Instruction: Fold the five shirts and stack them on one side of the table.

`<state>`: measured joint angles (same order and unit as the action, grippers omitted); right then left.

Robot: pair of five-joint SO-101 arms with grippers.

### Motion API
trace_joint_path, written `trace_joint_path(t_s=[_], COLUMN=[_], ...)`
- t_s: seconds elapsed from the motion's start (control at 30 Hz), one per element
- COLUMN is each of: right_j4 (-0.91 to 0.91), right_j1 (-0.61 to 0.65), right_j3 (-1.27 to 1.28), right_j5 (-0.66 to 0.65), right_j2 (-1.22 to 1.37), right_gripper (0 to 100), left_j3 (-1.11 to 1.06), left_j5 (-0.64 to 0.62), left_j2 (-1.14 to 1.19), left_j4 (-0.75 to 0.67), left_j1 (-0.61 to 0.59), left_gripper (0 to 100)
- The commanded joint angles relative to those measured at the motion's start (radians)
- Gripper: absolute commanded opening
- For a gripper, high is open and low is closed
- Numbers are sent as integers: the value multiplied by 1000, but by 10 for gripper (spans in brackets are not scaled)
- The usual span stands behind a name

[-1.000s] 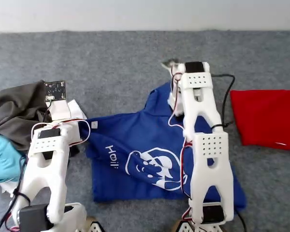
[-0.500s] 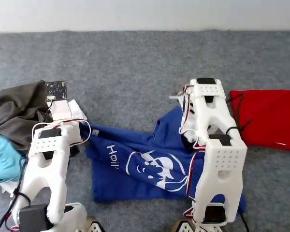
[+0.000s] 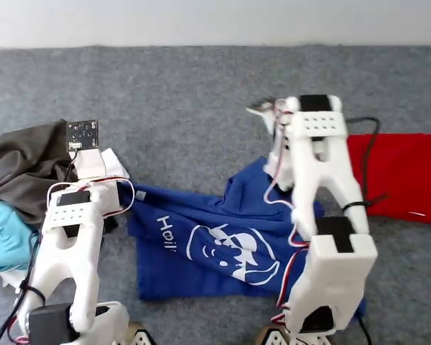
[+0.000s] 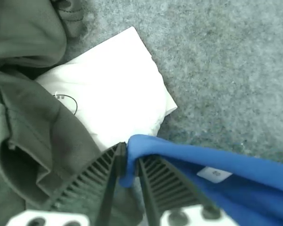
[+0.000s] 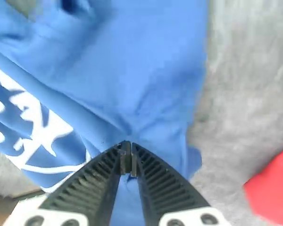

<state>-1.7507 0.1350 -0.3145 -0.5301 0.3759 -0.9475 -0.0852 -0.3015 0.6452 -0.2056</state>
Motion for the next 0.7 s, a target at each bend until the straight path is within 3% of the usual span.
trace_joint_path(t_s=[0.0,0.23,0.67], right_j4=[-36,81,-47], right_j1=[53,77,77], right_j3=[-137,-339,-1045], right_j5=[-3,86,91], right_j2=[-58,176,786], right_gripper=[24,197,199], left_j3=[35,35,35], left_j5=[3,3,3], left_j2=[-6,-6,-6], left_j4=[-5,-5,-5], left_j1=[2,2,2], left_gripper=[13,13,13])
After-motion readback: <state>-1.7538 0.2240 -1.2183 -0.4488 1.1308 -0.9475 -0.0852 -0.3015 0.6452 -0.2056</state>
